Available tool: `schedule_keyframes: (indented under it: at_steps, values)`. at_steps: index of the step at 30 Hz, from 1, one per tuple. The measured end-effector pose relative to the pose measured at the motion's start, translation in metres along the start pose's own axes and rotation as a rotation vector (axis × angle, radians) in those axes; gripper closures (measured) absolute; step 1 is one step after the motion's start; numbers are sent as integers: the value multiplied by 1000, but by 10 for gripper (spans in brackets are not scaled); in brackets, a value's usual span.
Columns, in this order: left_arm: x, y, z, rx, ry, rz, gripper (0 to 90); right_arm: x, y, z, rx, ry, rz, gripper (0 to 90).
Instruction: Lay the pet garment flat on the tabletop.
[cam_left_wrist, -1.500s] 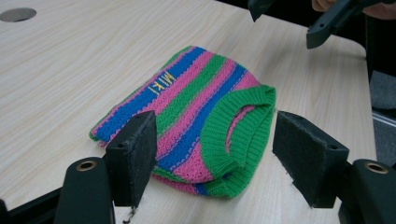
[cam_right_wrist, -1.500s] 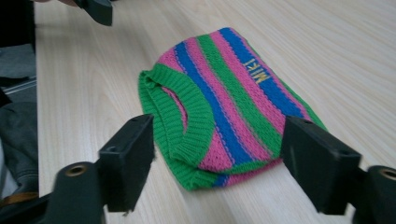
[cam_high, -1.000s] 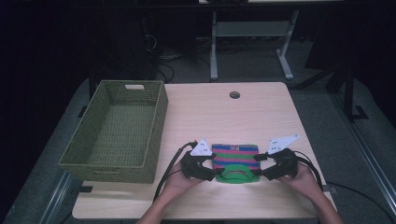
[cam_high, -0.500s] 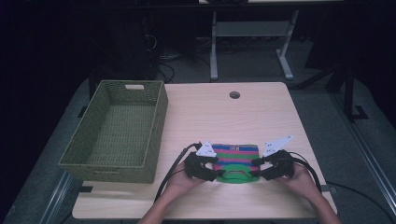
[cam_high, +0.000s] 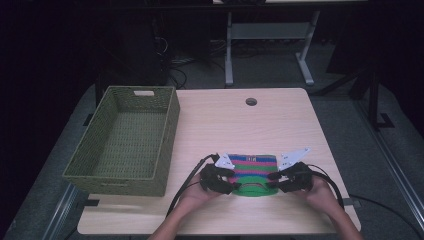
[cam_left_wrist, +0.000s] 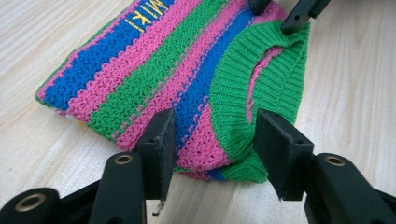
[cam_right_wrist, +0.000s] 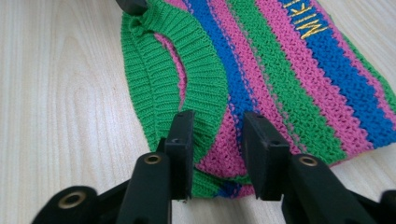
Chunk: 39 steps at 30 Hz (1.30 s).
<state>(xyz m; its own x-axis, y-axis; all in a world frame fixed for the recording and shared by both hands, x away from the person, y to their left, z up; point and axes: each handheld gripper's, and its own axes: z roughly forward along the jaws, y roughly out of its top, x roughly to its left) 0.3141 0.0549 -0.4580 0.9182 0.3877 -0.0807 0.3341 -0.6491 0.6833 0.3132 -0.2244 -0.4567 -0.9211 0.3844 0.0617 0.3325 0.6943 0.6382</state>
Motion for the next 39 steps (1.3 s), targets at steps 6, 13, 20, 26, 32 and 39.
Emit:
schedule_keyframes:
  at_steps: [6,13,20,26,32,39]
  values:
    - [-4,0,2,0,34,23,541,7,-2,1,-11,-36,-27,719]
    - [-7,1,1,8,49,51,593,9,-4,1,-27,-18,1,780]
    - [-10,1,2,15,40,86,706,9,-4,3,-32,-17,13,815]
    - [-9,1,1,9,28,82,780,9,-3,4,-28,-10,27,839]
    - [-11,-1,-3,19,21,87,843,12,-2,6,-41,7,30,845]
    - [-15,-8,-12,43,7,93,854,18,0,7,-32,32,25,850]
